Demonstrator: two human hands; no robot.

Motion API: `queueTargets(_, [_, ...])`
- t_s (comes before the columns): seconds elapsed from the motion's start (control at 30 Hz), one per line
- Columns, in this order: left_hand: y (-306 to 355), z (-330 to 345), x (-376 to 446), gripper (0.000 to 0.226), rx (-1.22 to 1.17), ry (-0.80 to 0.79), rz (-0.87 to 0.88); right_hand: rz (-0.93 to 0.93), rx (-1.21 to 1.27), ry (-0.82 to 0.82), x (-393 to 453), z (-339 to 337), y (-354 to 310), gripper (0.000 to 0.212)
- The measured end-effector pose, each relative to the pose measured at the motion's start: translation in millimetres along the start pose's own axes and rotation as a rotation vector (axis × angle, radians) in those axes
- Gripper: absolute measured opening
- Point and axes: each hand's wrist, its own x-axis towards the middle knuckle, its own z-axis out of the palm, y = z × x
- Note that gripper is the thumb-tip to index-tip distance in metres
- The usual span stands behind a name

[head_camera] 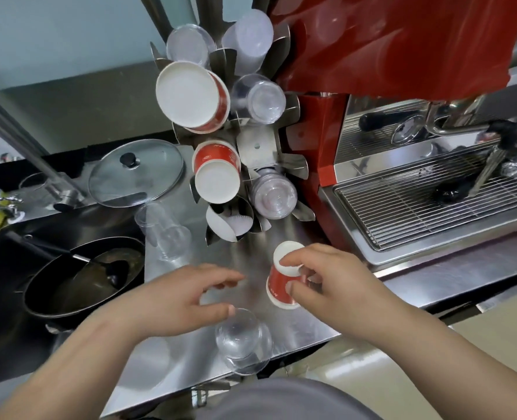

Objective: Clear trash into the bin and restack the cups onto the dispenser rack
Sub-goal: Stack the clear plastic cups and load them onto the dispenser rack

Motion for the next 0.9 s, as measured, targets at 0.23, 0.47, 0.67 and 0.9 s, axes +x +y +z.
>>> queueTargets(0.23, [-7,42,-29,0.106,-0.146,0.053,-0.104,-0.015,-0.038,-0.376,-6,28,-9,0.064])
queueTargets(0.47, [-14,79,-38,0.101,-0.295,0.153,-0.160,0.101,0.006,-0.432,-8,70,4,0.081])
queueTargets(0.67, [-17,107,-33,0.088,-0.379,0.222,-0.180,0.061,0.065,-0.416,-8,84,3,0.075])
queueTargets(0.9, [-16,109,-40,0.072,-0.449,0.325,-0.156,0.004,0.091,-0.377,-8,85,-7,0.058])
